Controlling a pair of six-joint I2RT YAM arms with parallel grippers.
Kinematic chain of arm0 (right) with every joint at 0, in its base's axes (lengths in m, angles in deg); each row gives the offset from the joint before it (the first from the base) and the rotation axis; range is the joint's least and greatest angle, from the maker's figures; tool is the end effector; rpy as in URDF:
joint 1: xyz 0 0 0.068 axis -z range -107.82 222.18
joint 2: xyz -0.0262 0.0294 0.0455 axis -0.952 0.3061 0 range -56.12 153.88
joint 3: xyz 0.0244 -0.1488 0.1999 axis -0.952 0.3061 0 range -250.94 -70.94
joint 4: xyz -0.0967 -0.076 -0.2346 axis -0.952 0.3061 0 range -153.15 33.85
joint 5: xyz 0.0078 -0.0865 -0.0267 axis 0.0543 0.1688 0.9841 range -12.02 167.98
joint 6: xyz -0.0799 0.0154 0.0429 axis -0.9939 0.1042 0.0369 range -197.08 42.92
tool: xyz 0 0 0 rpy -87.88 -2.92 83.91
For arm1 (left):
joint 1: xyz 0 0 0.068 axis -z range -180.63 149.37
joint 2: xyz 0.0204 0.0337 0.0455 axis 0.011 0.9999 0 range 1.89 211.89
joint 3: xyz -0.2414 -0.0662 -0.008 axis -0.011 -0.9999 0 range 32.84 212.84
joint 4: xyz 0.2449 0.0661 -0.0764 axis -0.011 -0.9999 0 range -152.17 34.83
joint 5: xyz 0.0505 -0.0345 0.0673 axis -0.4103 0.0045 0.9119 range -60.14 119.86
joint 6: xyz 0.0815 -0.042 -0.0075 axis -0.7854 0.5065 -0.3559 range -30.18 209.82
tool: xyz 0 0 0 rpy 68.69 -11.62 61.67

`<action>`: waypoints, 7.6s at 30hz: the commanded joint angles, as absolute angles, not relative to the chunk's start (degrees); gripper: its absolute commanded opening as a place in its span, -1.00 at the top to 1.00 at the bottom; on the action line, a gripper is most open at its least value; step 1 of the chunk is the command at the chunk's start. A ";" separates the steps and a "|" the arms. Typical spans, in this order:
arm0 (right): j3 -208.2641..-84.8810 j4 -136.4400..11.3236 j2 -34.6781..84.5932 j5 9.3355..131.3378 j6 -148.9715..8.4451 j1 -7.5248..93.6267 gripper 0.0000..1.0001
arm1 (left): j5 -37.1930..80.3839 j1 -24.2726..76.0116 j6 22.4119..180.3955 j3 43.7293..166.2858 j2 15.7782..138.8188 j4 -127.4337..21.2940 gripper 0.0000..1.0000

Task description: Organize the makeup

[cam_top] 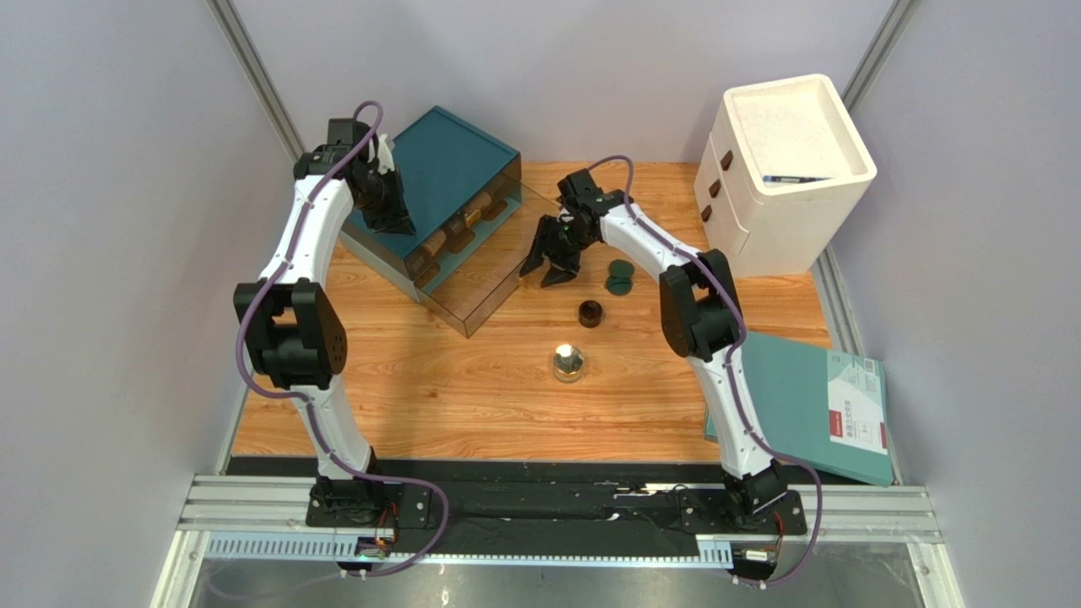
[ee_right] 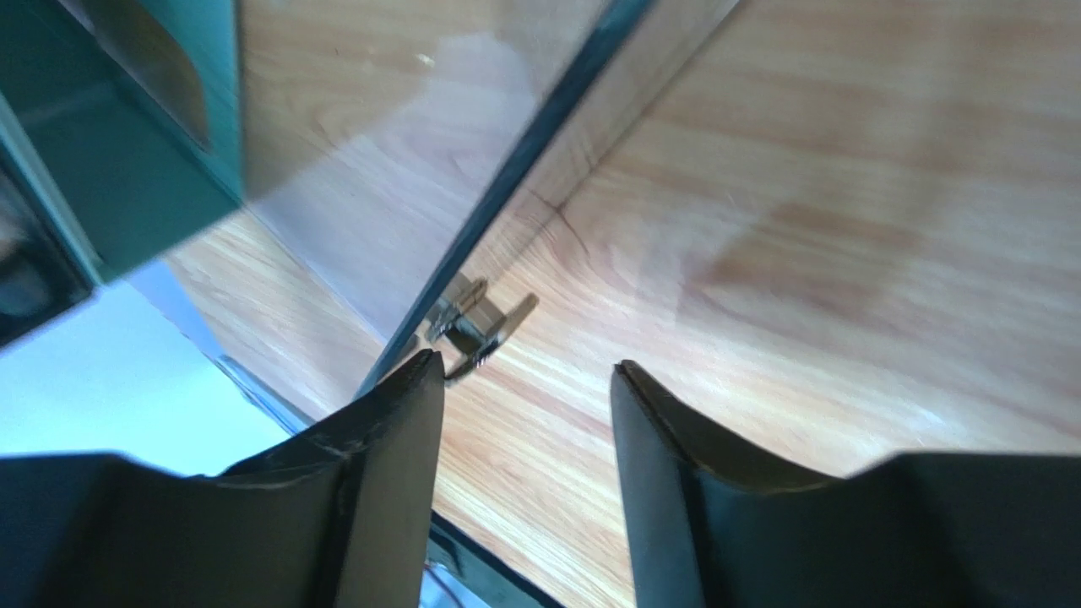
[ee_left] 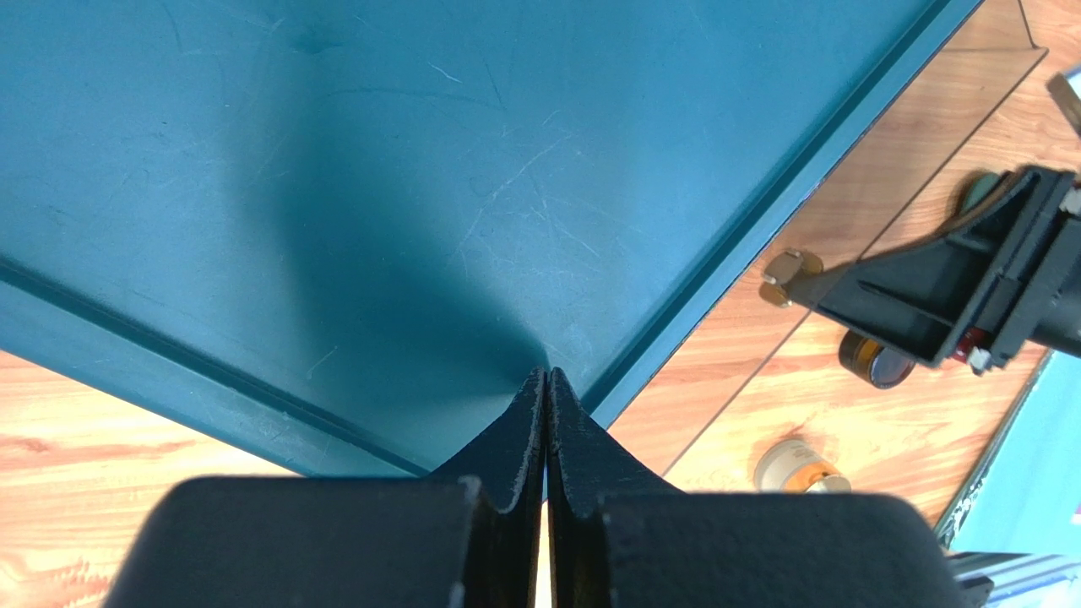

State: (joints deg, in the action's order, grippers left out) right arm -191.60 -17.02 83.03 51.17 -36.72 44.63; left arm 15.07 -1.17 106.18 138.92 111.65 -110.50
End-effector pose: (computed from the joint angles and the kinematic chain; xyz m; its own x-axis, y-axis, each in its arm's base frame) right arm 0.4440 0.2736 0.1156 -0.9887 0.1363 -0.0627 0.0737 0.8055 0.5880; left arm 0.4329 -0.0171 0.2522 -0.8569 -0.2805 -0.4326 -0.1241 0.9266 -0.3549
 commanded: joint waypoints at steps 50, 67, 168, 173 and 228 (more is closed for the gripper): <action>-186.25 -23.90 71.06 49.34 -46.59 46.16 1.00 | 16.32 -2.48 104.24 137.43 115.89 -115.47 1.00; -205.33 -30.73 88.28 44.40 -29.62 43.97 0.71 | 14.83 -2.56 105.03 136.55 115.27 -114.15 1.00; -211.30 -17.89 83.35 51.96 -51.33 33.33 0.92 | 14.04 -2.83 105.20 132.86 113.86 -112.65 1.00; -209.02 -18.50 85.03 51.79 -49.92 33.33 0.56 | 13.77 -2.74 105.29 133.03 113.95 -112.65 1.00; -184.76 -11.91 77.03 91.52 -56.95 50.29 -0.57 | 15.00 -3.35 104.50 135.06 115.01 -114.68 1.00</action>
